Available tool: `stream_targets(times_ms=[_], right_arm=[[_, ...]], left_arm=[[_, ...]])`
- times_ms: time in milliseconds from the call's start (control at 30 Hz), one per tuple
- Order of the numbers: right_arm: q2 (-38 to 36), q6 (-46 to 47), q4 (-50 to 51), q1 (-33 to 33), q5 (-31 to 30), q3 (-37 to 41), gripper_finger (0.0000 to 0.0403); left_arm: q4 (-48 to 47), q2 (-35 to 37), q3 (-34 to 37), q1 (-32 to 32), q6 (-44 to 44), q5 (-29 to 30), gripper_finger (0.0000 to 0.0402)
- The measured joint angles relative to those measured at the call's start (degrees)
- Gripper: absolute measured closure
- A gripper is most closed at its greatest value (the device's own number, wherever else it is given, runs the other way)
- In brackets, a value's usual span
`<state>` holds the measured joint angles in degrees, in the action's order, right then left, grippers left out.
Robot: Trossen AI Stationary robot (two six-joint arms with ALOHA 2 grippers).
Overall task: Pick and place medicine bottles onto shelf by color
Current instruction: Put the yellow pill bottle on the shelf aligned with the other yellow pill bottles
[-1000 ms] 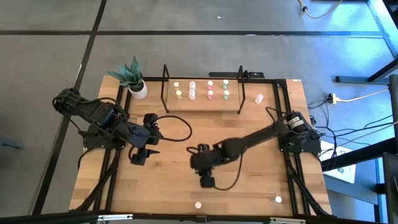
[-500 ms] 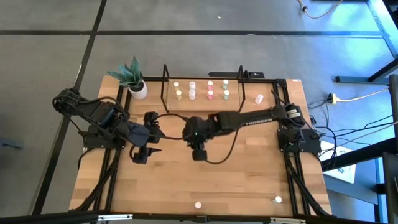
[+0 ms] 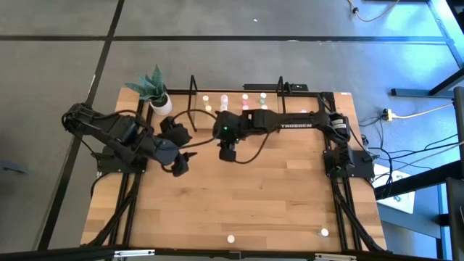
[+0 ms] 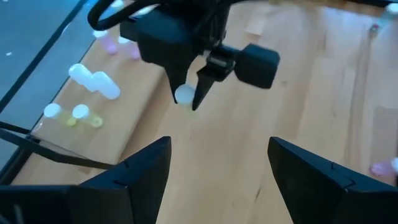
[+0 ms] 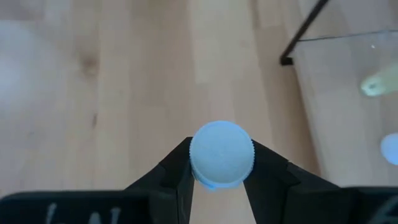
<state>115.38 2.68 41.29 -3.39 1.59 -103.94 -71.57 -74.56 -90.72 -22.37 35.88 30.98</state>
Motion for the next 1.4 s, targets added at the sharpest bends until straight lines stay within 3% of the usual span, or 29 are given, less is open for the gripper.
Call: stream_targets(times_ms=[900,1167,1400], right_arm=[[12.9,-17.0,-11.2,-0.9,3.1,0.0,0.0285],[13.0,-22.6,-13.6,-0.9,8.1,2.3,0.0285],[13.0,-22.4,-14.9,-0.9,8.6,4.1,0.0285]], left_arm=[[0.0,0.0,0.0,2.0,-0.3,0.1,0.0140],[0.0,0.0,0.0,2.0,-0.3,0.1,0.0140],[0.0,0.0,0.0,2.0,-0.3,0.1,0.0140]])
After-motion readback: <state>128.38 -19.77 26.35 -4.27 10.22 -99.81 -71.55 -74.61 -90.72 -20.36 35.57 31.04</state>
